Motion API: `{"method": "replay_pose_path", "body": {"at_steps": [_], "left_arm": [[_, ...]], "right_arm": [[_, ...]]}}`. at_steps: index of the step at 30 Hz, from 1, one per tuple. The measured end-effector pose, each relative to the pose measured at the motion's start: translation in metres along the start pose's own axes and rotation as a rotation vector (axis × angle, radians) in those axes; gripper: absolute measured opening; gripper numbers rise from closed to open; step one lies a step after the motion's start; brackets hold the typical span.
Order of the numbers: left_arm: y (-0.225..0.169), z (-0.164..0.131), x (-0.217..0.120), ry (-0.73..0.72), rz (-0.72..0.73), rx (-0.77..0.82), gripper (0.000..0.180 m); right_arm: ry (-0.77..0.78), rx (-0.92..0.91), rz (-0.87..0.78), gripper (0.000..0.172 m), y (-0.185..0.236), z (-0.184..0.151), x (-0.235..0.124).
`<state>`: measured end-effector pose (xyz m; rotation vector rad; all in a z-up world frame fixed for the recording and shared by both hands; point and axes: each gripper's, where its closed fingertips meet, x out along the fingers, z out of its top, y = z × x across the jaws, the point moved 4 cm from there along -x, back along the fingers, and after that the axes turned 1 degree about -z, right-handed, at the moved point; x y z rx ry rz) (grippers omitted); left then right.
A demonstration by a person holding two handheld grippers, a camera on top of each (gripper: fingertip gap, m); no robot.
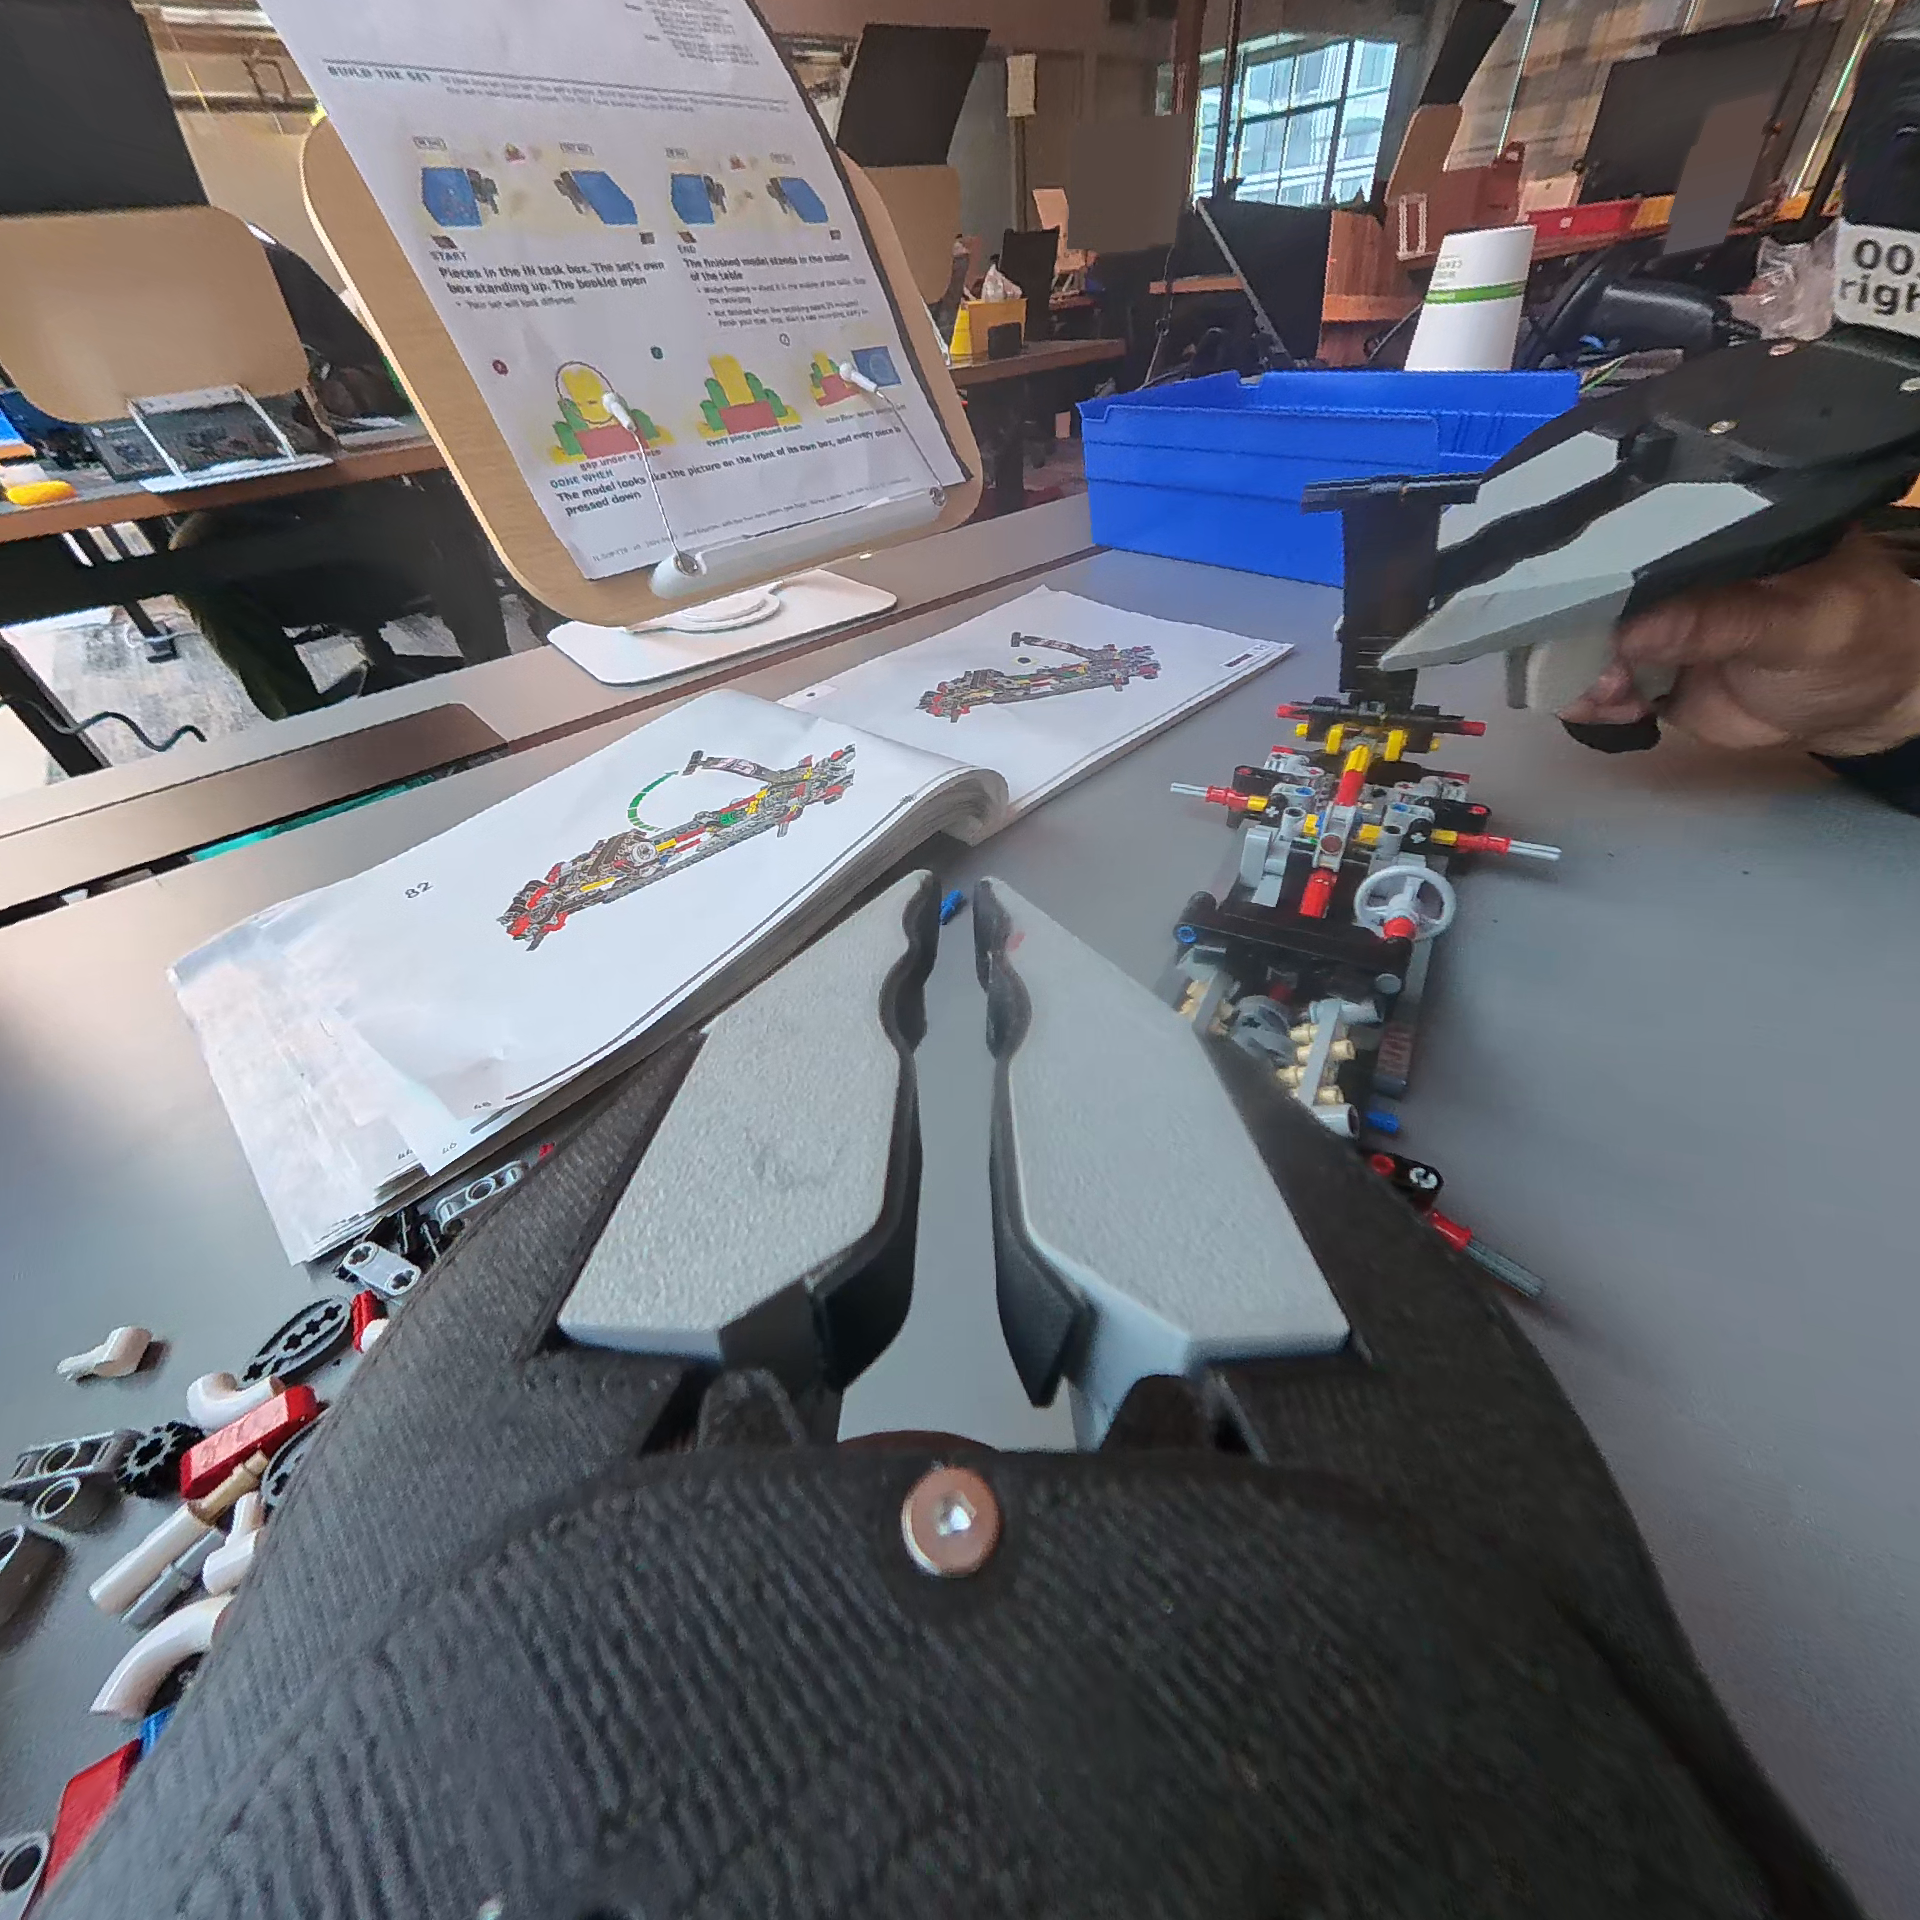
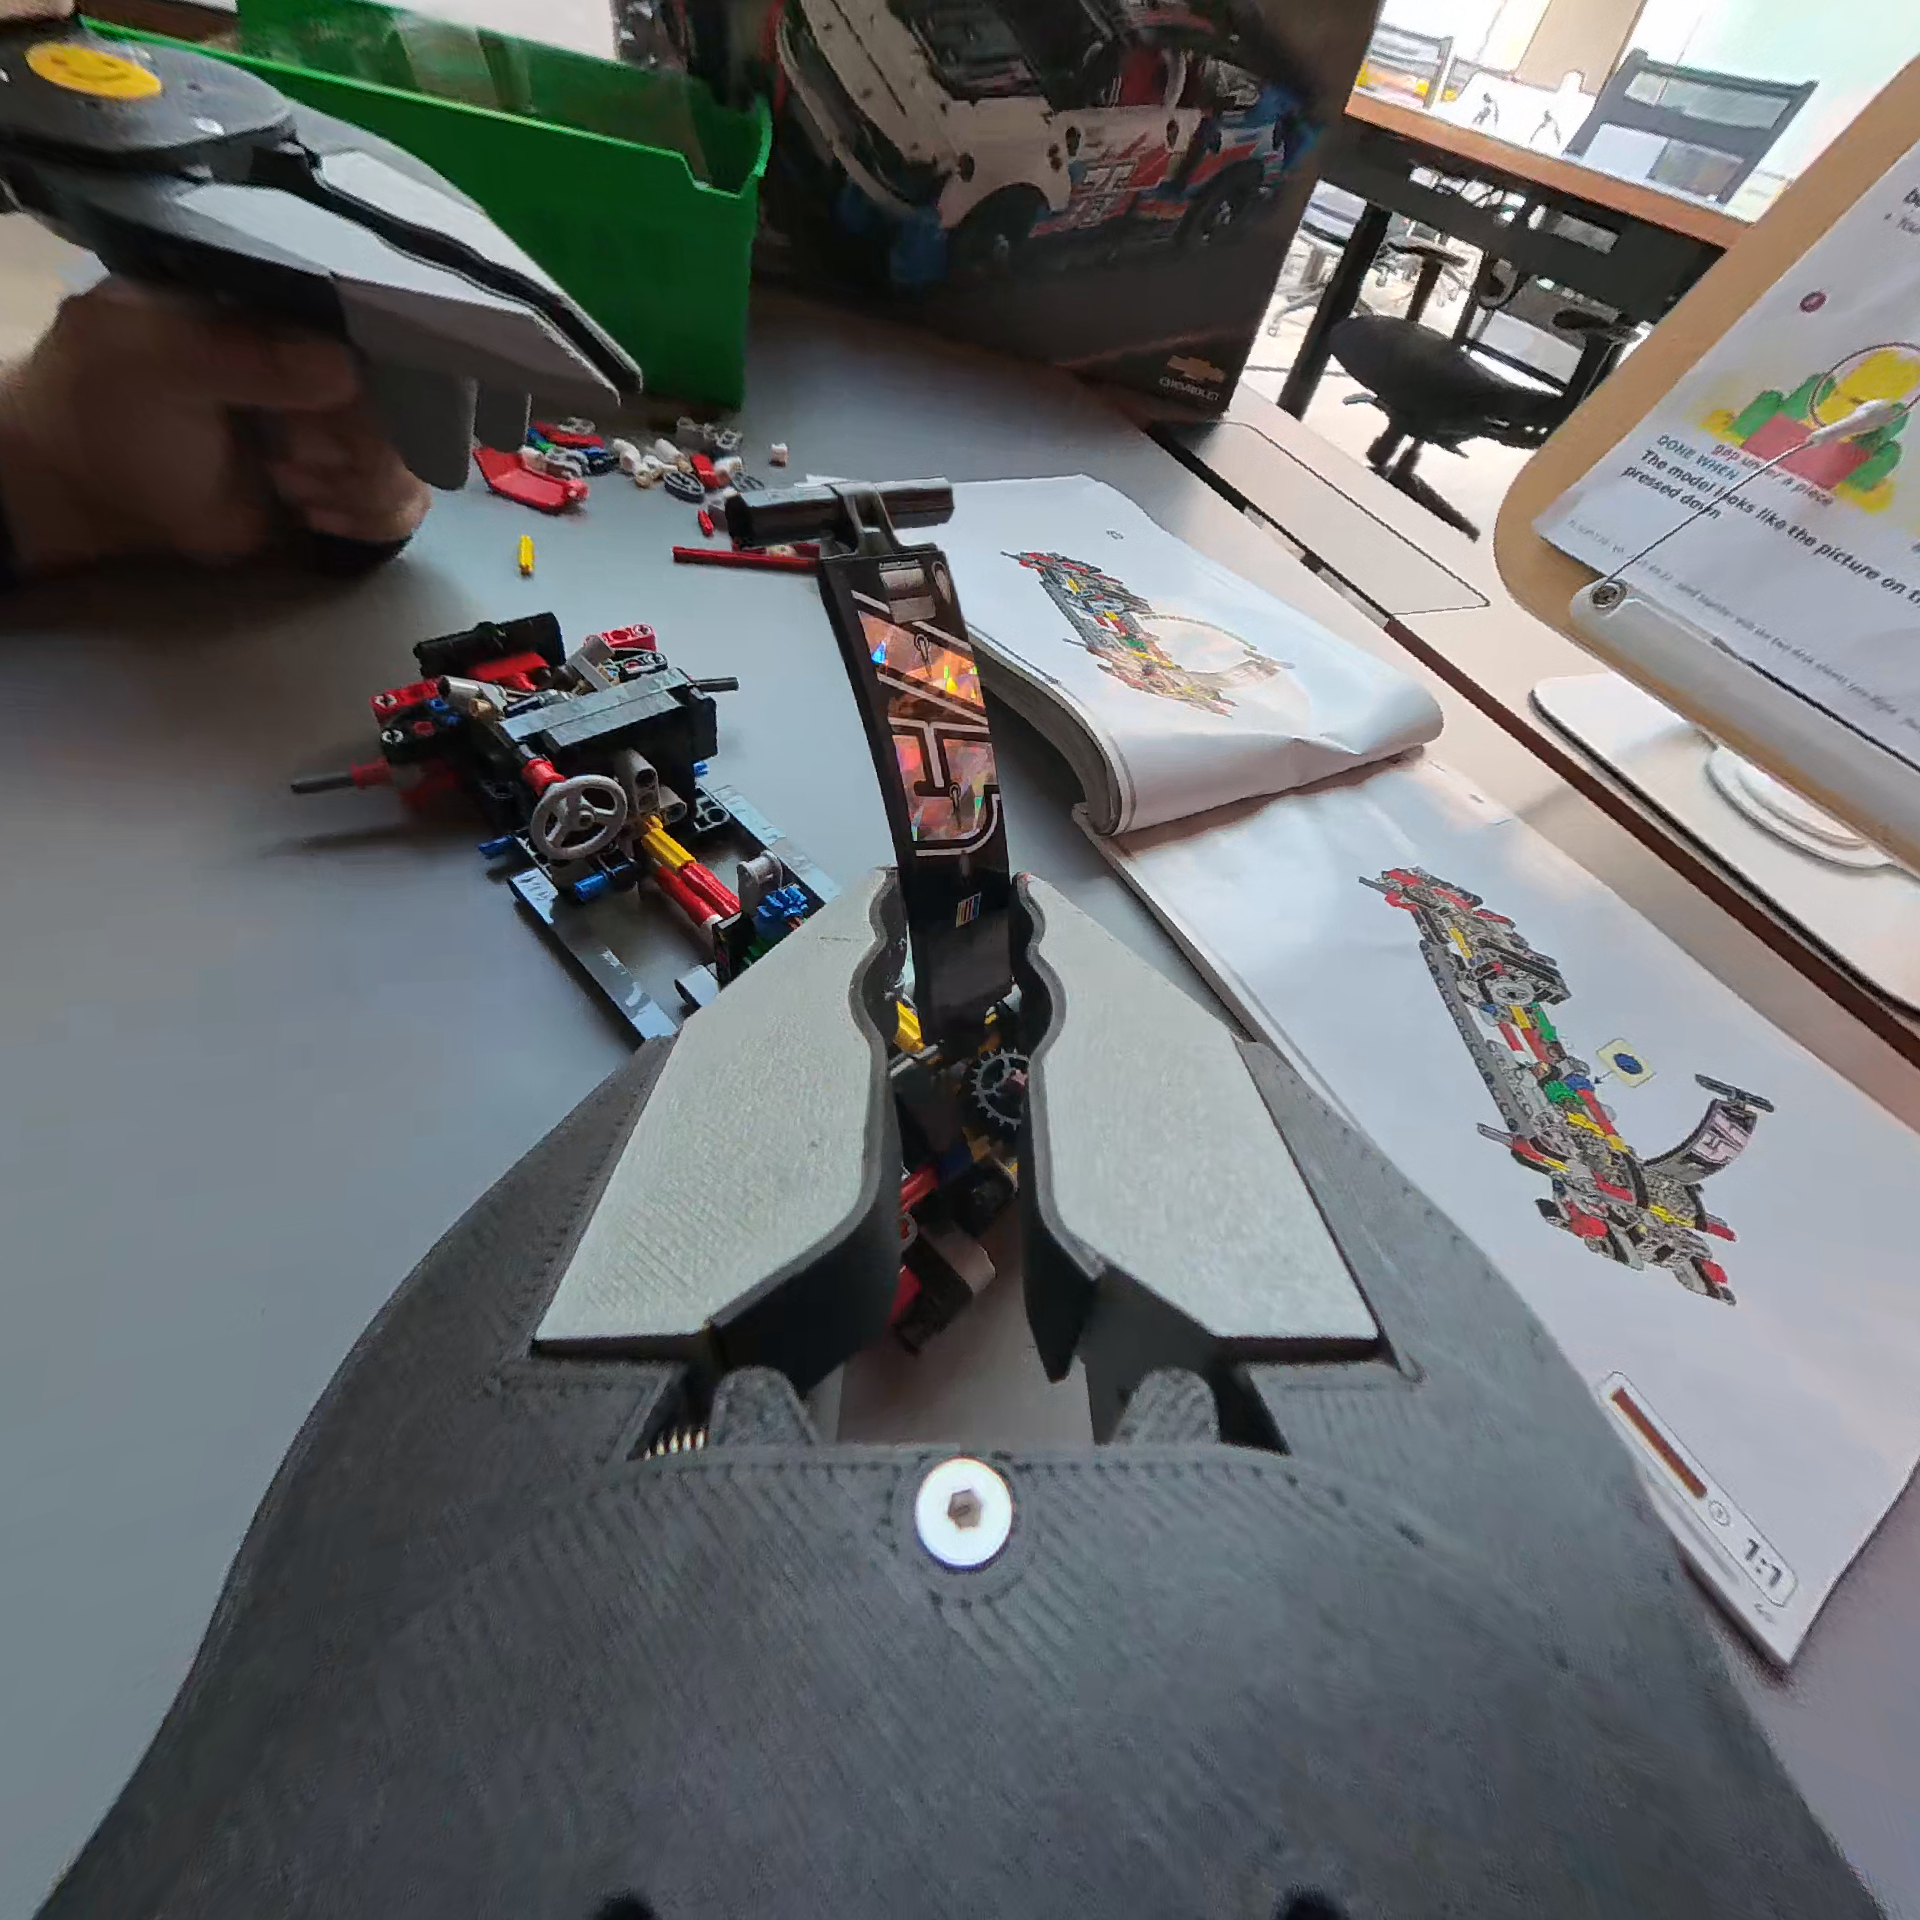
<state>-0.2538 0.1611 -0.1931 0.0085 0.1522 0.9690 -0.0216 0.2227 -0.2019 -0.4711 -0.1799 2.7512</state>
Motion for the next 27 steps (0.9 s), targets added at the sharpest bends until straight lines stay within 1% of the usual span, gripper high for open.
{"method": "replay_pose_path", "body": {"at_steps": [7, 10, 12, 13, 15, 19, 23, 27], "left_arm": [[-0.001, 0.0, 0.003, 0.004, -0.005, 0.0, 0.004], [-0.001, 0.0, 0.003, 0.002, -0.009, -0.001, 0.003], [-0.001, 0.0, 0.003, 0.001, -0.01, -0.004, 0.003], [-0.001, 0.0, 0.003, 0.001, -0.011, -0.004, 0.003], [-0.001, 0.0, 0.003, 0.0, -0.012, -0.004, 0.003], [-0.001, 0.001, 0.003, -0.003, -0.013, -0.005, 0.003], [-0.001, 0.001, 0.002, -0.009, -0.011, -0.003, 0.004], [-0.001, 0.001, 0.002, -0.005, -0.014, -0.007, 0.004]], "right_arm": [[0.03, -0.078, 0.033, 0.022, 0.013, -0.002, 0.008], [0.065, -0.111, 0.063, 0.027, 0.021, -0.006, 0.013], [0.104, -0.138, 0.089, 0.035, 0.027, -0.012, 0.018], [0.108, -0.16, 0.084, 0.033, 0.028, -0.013, 0.018], [0.091, -0.195, 0.07, 0.032, 0.028, -0.01, 0.016], [0.028, -0.185, 0.091, 0.035, 0.03, -0.001, 0.008], [0.001, -0.211, 0.035, 0.032, 0.023, 0.003, 0.0], [-0.066, -0.108, 0.033, 0.032, 0.01, 0.01, -0.014]]}}
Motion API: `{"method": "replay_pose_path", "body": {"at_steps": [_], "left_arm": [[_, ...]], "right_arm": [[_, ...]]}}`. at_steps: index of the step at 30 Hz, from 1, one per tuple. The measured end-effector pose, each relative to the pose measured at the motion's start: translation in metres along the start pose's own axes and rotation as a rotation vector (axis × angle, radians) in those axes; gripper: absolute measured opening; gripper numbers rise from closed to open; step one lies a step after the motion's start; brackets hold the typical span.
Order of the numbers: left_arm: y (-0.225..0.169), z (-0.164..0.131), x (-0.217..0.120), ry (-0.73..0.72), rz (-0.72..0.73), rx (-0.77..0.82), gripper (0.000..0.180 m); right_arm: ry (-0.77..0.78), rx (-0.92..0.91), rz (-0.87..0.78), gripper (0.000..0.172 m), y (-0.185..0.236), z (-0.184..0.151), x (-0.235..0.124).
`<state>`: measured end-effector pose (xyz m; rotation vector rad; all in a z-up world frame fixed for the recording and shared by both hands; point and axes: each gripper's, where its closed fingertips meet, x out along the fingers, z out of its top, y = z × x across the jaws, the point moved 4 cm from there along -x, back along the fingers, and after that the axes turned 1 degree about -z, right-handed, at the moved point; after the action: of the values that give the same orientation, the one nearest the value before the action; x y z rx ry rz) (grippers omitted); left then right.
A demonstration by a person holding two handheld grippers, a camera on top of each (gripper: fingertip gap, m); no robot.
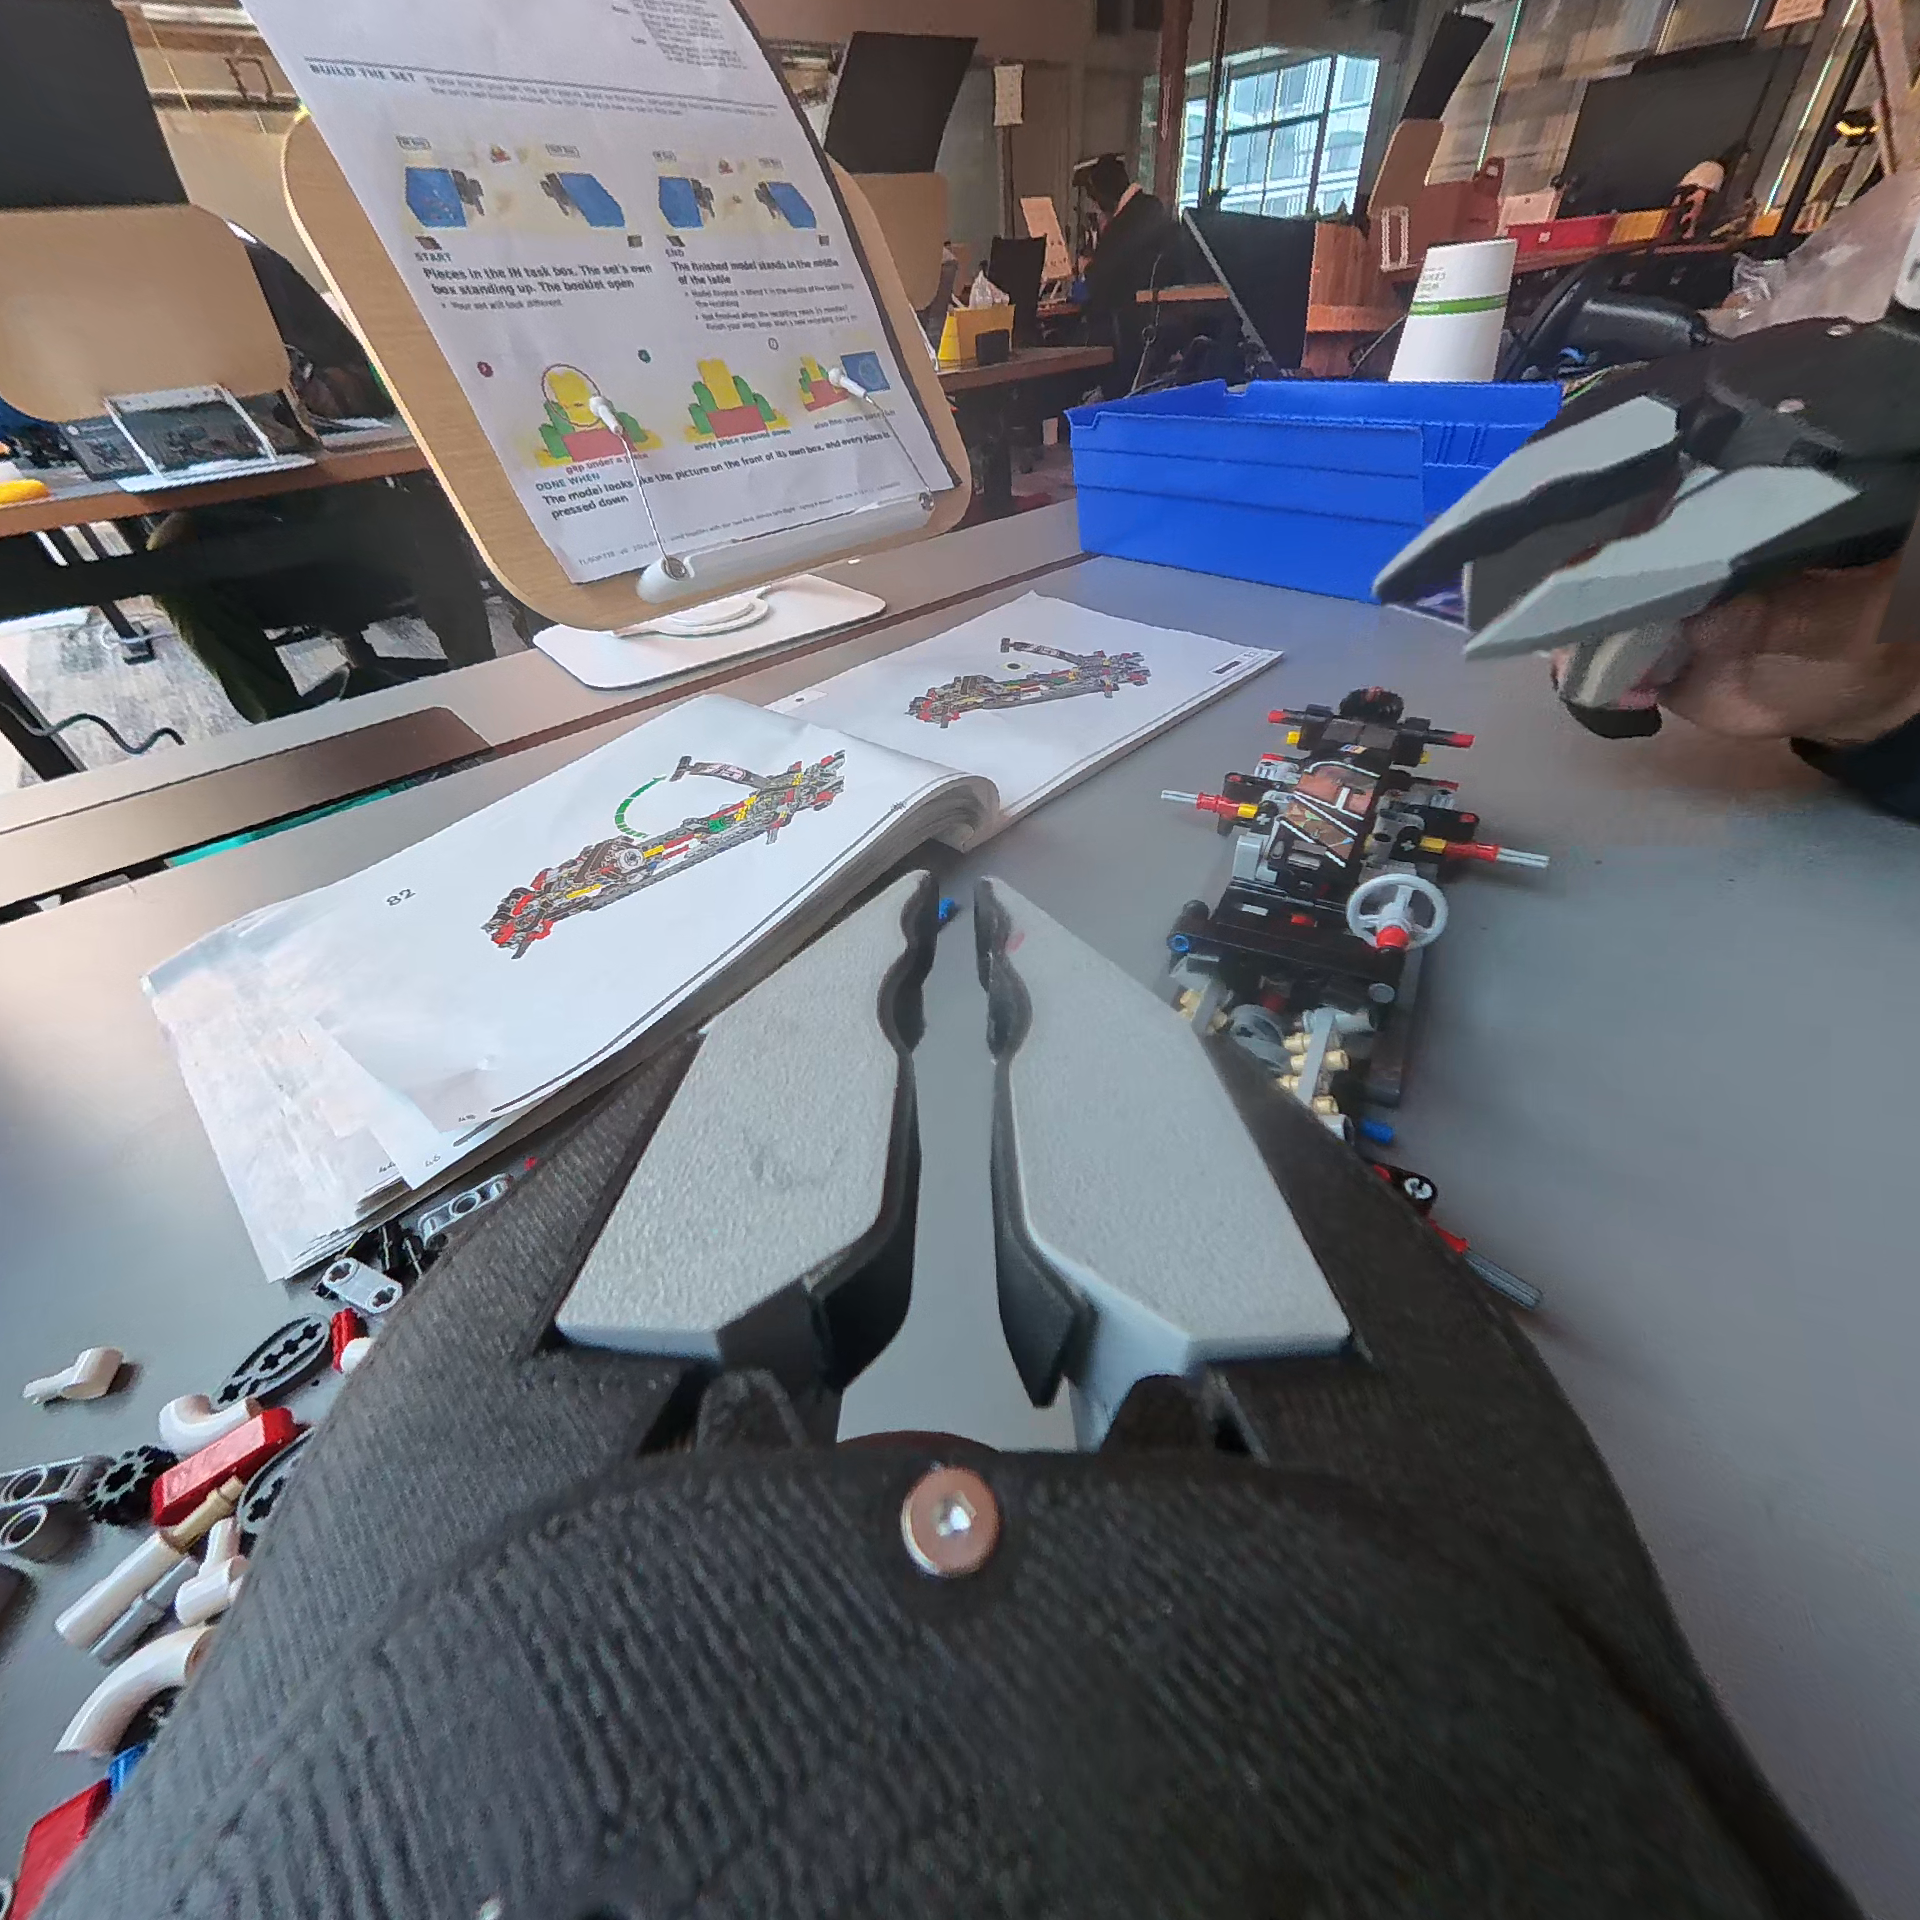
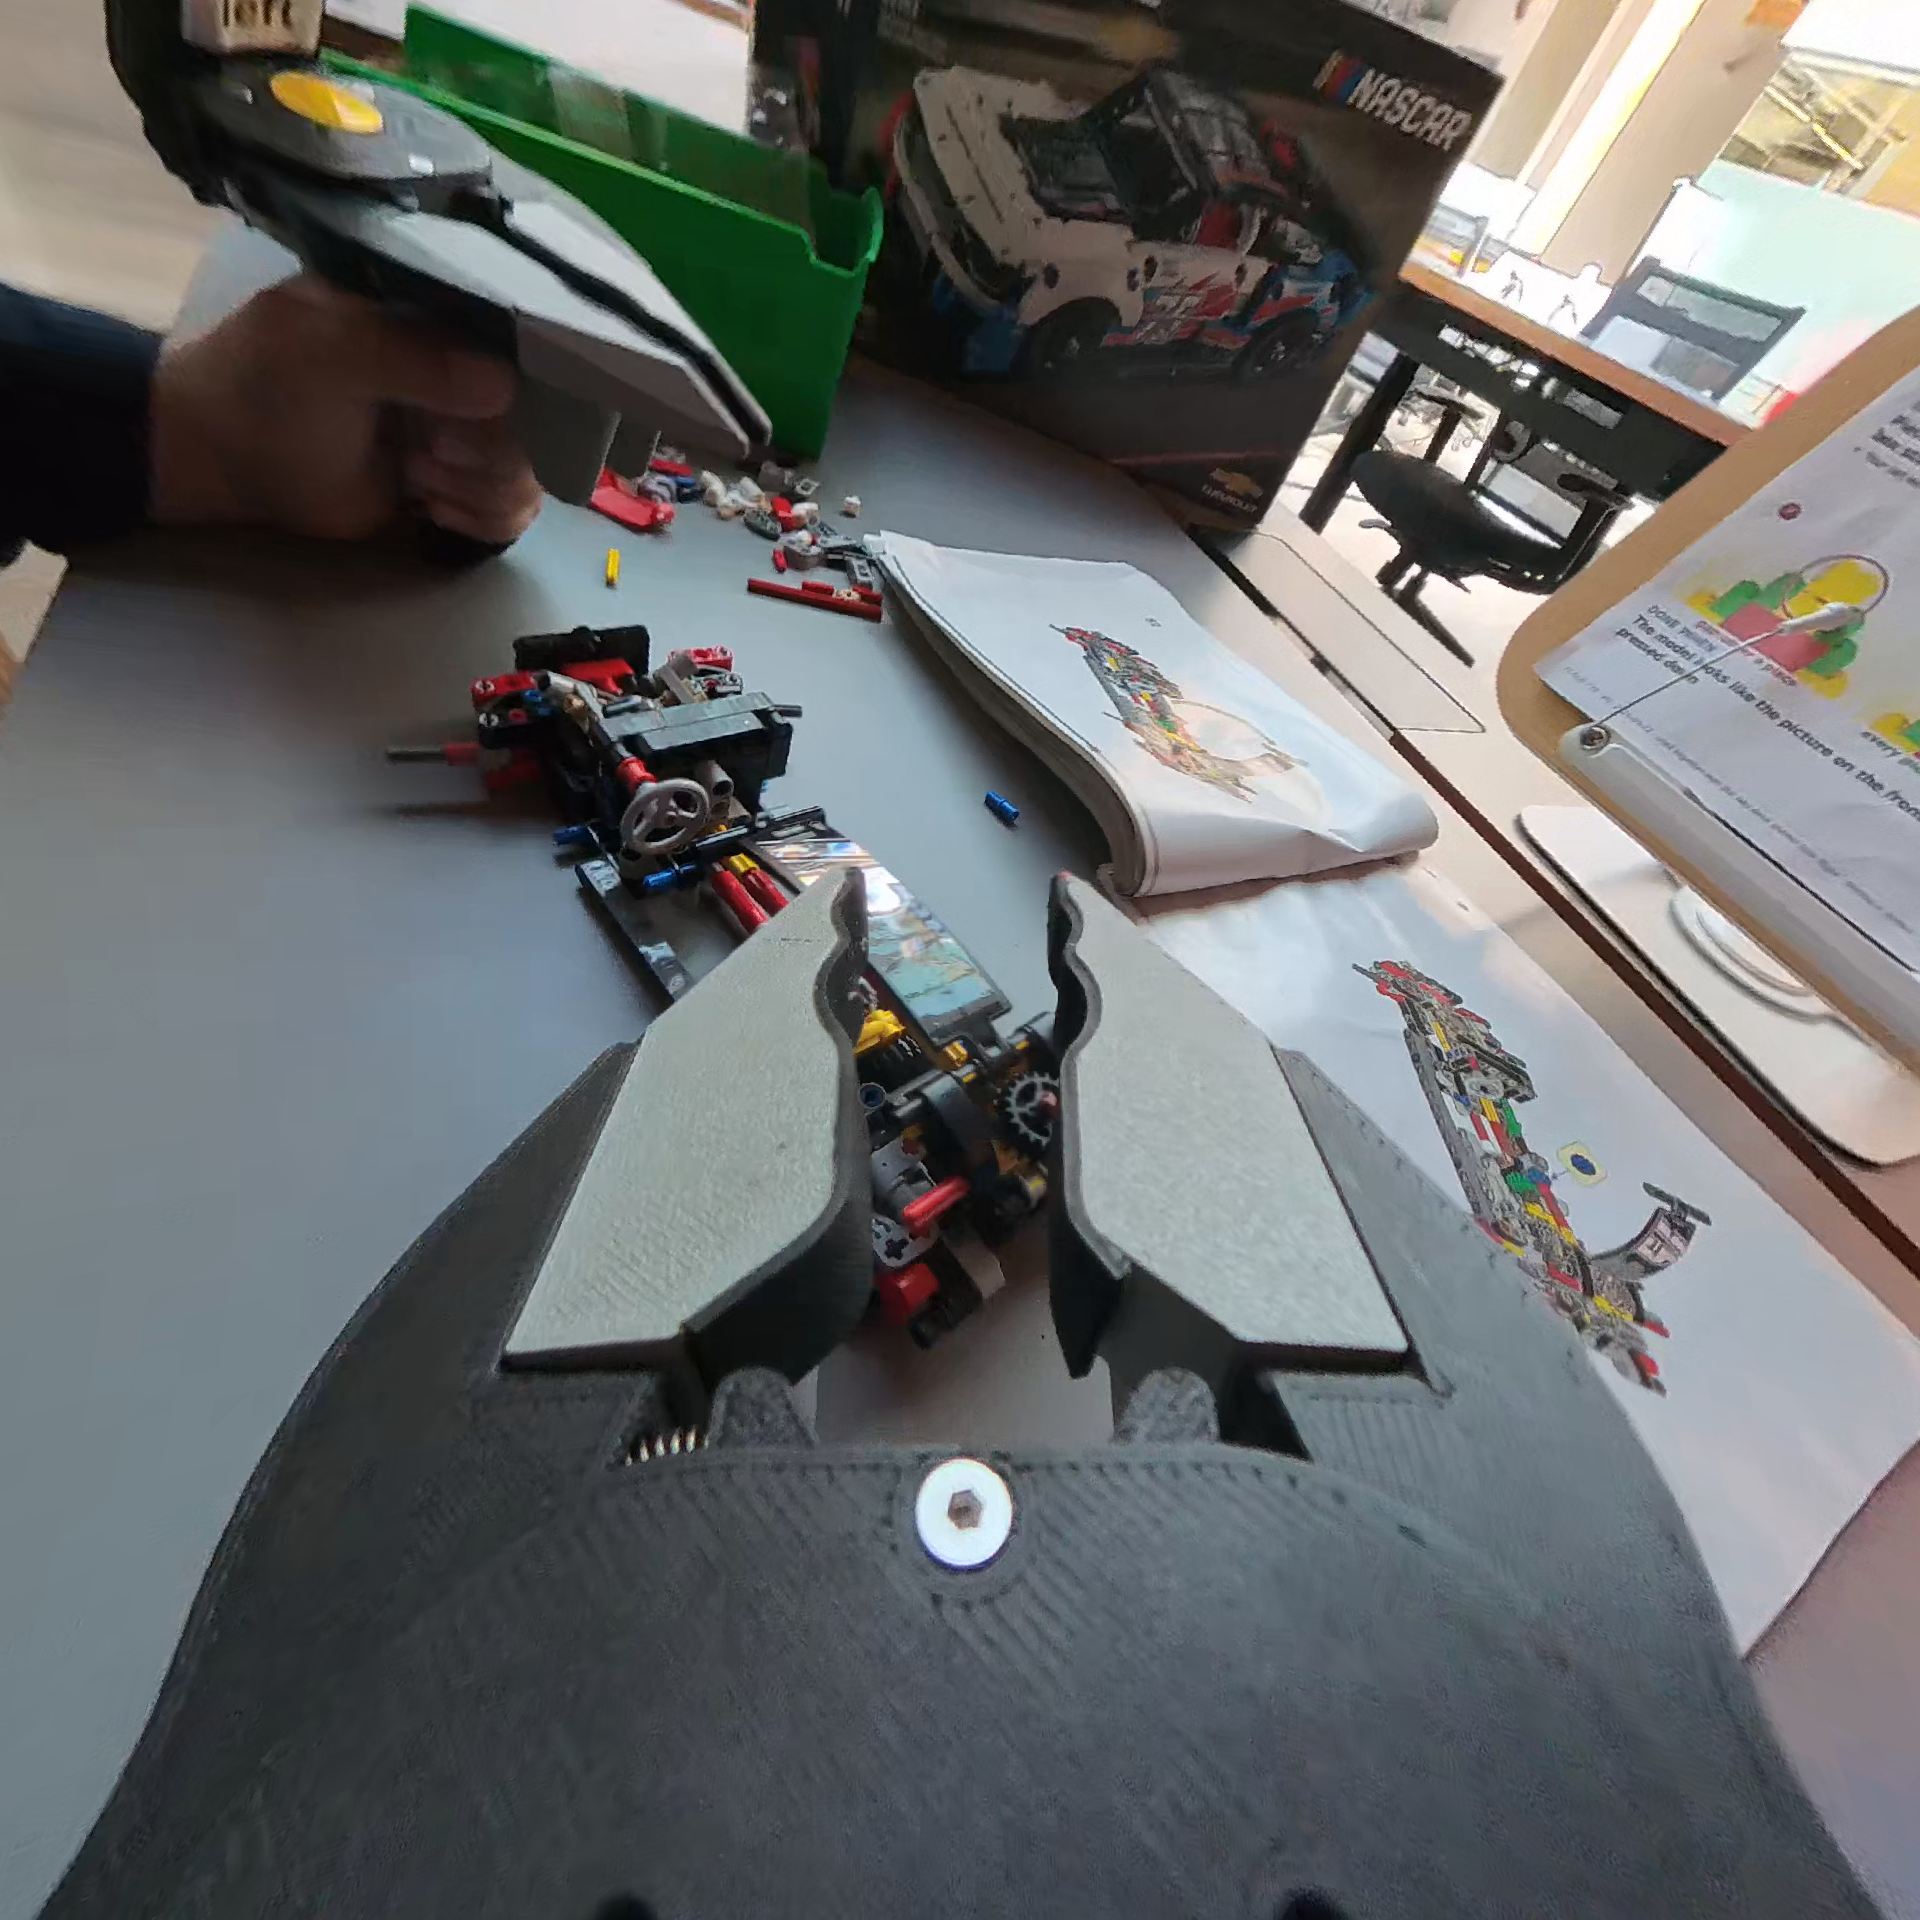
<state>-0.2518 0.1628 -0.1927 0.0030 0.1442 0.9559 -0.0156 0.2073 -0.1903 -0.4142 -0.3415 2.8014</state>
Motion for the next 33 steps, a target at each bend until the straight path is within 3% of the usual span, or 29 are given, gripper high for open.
{"method": "replay_pose_path", "body": {"at_steps": [12, 33], "left_arm": [[0.002, 0.002, 0.0, -0.019, -0.023, -0.02, 0.005], [0.003, 0.002, 0.0, -0.022, -0.015, -0.023, 0.006]], "right_arm": [[-0.115, 0.414, 0.022, 0.035, -0.053, -0.011, -0.02], [-0.07, 0.545, 0.038, 0.041, -0.069, -0.034, -0.015]]}}
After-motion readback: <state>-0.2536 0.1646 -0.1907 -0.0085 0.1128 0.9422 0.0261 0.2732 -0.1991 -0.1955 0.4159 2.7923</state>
